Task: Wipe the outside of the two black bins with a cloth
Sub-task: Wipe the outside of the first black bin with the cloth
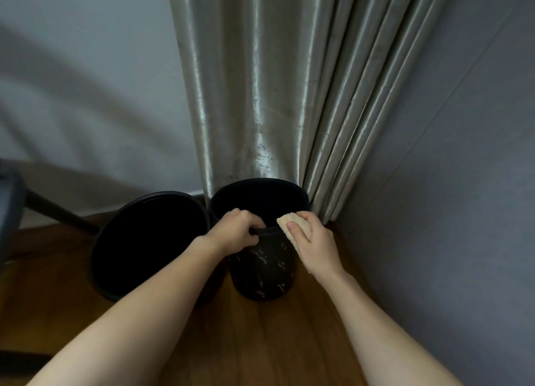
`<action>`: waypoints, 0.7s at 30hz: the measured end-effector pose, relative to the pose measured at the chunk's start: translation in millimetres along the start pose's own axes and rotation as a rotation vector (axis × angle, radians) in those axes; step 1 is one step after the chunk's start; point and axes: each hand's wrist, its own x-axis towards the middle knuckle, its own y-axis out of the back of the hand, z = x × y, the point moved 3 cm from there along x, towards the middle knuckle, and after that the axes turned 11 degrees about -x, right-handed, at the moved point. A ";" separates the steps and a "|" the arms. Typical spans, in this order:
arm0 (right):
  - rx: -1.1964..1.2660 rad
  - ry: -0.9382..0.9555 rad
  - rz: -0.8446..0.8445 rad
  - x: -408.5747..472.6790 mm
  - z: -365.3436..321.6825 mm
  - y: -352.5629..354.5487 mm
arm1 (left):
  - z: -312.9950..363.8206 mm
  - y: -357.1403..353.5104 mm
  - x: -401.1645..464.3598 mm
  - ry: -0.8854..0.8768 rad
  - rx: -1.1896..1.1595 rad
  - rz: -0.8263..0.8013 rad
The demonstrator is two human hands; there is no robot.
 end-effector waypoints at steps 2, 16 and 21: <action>-0.015 0.014 0.002 -0.3 2.7 -1.3 | 0.3 8.1 6.2 -0.002 -0.030 0.002; -0.169 0.120 -0.009 12.0 -0.3 -24.9 | -8.5 21.9 32.8 0.004 0.093 -0.020; -0.202 0.176 0.073 12.2 2.5 -31.2 | -10.5 19.5 30.2 -0.043 0.010 0.030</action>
